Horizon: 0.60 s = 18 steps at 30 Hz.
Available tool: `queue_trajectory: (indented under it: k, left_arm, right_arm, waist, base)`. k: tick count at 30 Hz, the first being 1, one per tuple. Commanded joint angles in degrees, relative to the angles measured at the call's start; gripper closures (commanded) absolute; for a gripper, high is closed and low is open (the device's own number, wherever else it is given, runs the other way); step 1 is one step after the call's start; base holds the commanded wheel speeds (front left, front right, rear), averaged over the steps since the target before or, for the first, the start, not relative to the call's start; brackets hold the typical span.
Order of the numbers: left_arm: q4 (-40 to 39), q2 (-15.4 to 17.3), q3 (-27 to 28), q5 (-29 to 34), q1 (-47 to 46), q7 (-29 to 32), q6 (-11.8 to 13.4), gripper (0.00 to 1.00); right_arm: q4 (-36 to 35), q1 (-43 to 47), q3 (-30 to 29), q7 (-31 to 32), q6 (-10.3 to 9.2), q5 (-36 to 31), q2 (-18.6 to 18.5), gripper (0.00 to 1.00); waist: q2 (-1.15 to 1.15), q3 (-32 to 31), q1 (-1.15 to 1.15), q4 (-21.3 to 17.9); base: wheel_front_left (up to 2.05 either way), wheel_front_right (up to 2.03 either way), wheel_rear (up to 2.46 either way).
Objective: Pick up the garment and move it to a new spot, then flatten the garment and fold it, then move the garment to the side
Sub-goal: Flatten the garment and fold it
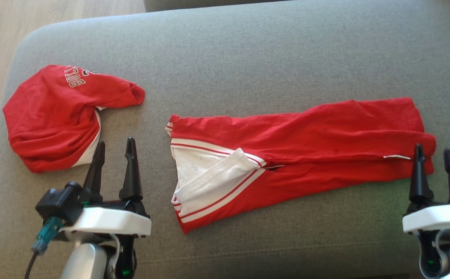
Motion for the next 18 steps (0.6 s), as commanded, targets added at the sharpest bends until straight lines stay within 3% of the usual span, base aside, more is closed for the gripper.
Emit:
queue_trajectory:
  k: [1,10,18]
  left_arm:
    - [-1.61,0.12,1.32,0.01,-2.42,-0.3,0.28,0.0]
    - [-1.41,0.12,-0.21,-0.28,-3.31,-0.3,0.55,0.0]
    - [-1.25,0.12,0.06,0.31,-4.19,-0.3,-0.09,0.0]
  right_arm:
    - [-0.47,-2.65,0.5,0.11,-0.01,-0.41,-0.17,0.0]
    - [6.88,-9.3,-6.03,4.41,-0.01,-2.57,-0.78,0.0]
    - [16.21,-15.59,-10.71,9.49,-0.01,-2.32,-3.74,0.0]
  waist:
    - [0.0,0.07,0.0,0.25]
    - [0.0,1.88,0.0,1.75]
    - [0.0,4.16,0.0,3.55]
  base:
    - [0.0,0.0,0.0]
    - [0.0,0.0,0.0]
    - [0.0,0.0,0.0]
